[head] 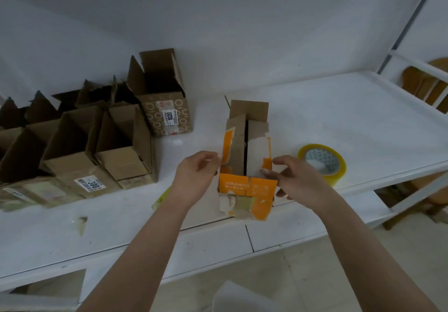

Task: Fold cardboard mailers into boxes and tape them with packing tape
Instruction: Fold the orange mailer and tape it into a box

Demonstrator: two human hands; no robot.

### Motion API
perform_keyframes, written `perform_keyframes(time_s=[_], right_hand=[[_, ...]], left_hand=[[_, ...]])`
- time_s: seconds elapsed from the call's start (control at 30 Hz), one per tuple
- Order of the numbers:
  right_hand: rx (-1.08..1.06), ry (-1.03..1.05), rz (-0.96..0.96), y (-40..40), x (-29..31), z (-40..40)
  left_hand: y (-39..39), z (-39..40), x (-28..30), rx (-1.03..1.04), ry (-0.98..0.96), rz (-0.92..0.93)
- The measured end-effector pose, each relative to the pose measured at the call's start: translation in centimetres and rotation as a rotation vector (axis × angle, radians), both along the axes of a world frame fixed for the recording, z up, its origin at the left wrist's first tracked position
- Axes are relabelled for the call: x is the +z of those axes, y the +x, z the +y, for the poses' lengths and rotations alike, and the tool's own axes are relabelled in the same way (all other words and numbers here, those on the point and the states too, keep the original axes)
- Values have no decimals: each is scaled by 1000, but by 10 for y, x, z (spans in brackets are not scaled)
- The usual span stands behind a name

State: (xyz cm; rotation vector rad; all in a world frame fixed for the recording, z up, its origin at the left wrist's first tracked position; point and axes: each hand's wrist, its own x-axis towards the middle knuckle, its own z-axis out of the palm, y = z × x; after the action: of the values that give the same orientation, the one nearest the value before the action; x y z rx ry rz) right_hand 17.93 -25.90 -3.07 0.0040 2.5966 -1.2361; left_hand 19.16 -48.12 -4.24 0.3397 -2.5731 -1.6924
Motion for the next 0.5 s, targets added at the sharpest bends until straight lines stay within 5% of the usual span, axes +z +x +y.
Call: perform_keyframes(time_s=[0.4, 0.5], right_hand=[[81, 190, 115, -8, 7, -12], [72, 199, 139, -10, 5, -10]], left_hand=[[-40, 24, 47, -362, -785, -289], [-41, 27, 47, -390, -771, -263]])
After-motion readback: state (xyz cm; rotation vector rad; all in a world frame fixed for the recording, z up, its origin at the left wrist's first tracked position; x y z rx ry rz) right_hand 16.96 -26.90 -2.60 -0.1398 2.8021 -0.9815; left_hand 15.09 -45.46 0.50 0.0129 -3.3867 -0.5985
